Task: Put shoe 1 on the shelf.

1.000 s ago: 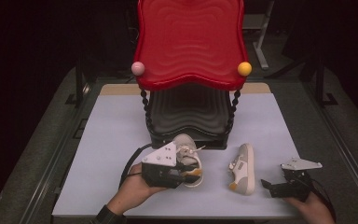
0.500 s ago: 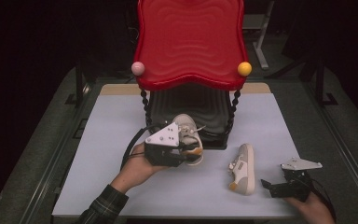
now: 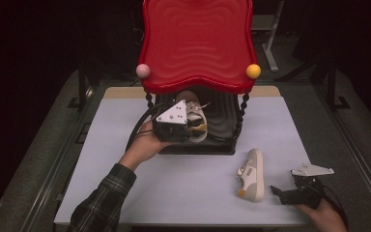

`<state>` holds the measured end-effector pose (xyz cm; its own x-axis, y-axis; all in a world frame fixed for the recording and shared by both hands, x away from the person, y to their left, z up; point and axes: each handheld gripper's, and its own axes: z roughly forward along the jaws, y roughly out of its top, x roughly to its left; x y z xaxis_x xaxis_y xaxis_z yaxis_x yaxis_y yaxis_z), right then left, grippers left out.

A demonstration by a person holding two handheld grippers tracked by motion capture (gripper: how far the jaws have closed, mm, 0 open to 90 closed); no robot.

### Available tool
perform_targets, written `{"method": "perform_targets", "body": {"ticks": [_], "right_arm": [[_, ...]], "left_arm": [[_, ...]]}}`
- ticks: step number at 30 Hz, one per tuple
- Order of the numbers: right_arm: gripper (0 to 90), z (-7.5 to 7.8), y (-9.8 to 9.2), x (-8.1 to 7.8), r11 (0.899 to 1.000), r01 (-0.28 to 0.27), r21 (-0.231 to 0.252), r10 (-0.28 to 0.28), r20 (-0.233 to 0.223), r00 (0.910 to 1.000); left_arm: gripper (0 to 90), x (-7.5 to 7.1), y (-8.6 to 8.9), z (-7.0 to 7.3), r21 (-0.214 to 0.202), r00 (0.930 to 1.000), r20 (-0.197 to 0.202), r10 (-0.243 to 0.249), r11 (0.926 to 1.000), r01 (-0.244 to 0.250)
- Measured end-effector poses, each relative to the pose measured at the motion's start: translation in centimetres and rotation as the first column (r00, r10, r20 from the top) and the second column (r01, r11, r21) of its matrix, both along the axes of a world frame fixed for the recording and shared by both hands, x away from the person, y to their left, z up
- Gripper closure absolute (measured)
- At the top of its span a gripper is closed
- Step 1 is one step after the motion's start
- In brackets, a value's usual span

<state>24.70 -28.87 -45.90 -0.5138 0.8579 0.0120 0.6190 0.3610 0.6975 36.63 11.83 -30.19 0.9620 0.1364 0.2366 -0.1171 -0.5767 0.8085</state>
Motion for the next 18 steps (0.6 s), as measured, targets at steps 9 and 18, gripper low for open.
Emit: {"method": "perform_targets", "body": {"ticks": [9, 18], "right_arm": [[2.1, 0.0, 0.0, 0.0, 1.000, 0.000, 0.001, 0.000, 0.000, 1.0000], [2.1, 0.0, 0.0, 0.0, 1.000, 0.000, 0.001, 0.000, 0.000, 1.0000]], "left_arm": [[74.0, 1.9, -0.5, -0.9, 0.013, 0.9989, 0.027, 0.038, 0.9992, -0.039], [72.9, 2.2, -0.3, -1.4, 0.027, 0.9983, -0.003, 0.058, 0.9979, -0.058]]}}
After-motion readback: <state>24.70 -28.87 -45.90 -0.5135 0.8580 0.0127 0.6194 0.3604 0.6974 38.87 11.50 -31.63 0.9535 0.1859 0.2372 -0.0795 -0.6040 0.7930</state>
